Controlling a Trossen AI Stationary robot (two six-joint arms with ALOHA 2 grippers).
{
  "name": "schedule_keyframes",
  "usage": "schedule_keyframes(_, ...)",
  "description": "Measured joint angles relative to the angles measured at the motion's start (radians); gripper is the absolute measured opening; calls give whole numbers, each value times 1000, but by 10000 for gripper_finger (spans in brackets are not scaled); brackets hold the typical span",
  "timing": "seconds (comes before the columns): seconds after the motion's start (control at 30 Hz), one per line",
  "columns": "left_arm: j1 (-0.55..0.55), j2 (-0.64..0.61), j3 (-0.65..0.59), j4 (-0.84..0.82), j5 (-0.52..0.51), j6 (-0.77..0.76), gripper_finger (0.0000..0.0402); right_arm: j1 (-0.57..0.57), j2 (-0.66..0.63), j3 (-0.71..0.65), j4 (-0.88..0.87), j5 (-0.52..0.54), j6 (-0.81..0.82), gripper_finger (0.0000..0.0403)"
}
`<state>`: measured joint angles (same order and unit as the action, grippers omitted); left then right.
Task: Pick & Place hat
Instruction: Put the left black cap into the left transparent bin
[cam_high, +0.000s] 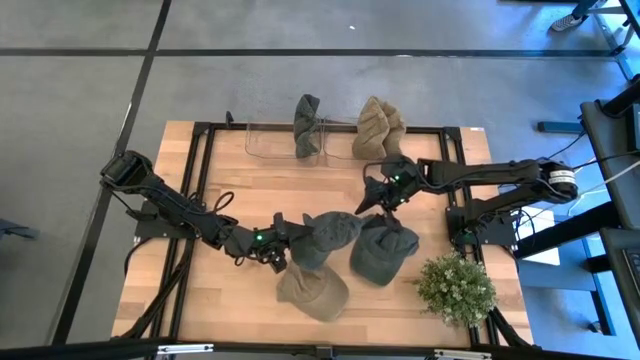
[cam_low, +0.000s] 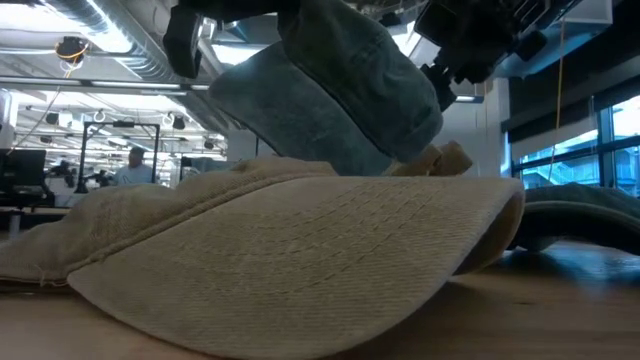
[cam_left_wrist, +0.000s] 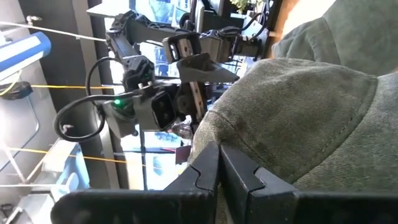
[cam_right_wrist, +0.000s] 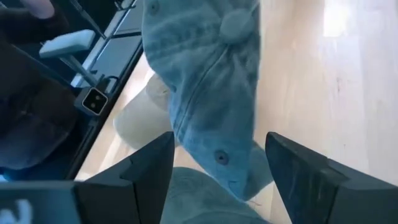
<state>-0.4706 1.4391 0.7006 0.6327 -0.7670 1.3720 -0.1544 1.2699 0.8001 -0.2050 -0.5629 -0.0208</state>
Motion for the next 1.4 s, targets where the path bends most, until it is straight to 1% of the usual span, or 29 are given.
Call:
schedule_keyframes(0.13,0,0,0,4,-1,0,3,11,24,0,2,-6,-5,252)
schedule_keyframes(0.27,0,0,0,57,-27,2,3,33,62,0,20,-16,17,251)
schedule_keyframes(0.33,0,0,0,57,-32,3,3,43,74,0,31,-14,47,243)
schedule_keyframes(0.4,1,0,0,55,-32,2,3,50,76,-1,33,-5,92,225)
schedule_keyframes(0.5,1,0,0,52,-29,-28,3,56,70,-1,35,30,95,175)
schedule_keyframes(0.57,1,0,0,53,-27,-57,3,59,69,-1,54,53,77,129)
schedule_keyframes(0.7,1,0,0,52,-27,-80,5,60,69,8,53,56,7,25)
schedule_keyframes(0.73,1,0,0,52,-26,-89,6,60,69,14,51,56,-10,15)
schedule_keyframes(0.83,1,0,0,53,-26,-158,11,60,69,38,30,58,-12,14)
schedule_keyframes(0.9,1,0,0,52,-26,-203,14,60,69,62,-17,68,-35,11)
schedule_keyframes(0.97,2,0,0,51,-25,-232,19,60,69,91,-79,104,-45,7)
schedule_keyframes(1.07,16,0,0,51,-25,-266,32,60,69,139,-162,188,-61,7)
schedule_keyframes(1.2,33,0,0,38,-24,-325,68,60,69,194,-257,282,-70,7)
schedule_keyframes(1.33,51,0,-10,5,-22,-392,114,59,69,225,-320,329,-87,7)
schedule_keyframes(1.4,63,0,-17,-12,-22,-445,130,60,69,235,-335,364,-85,7)
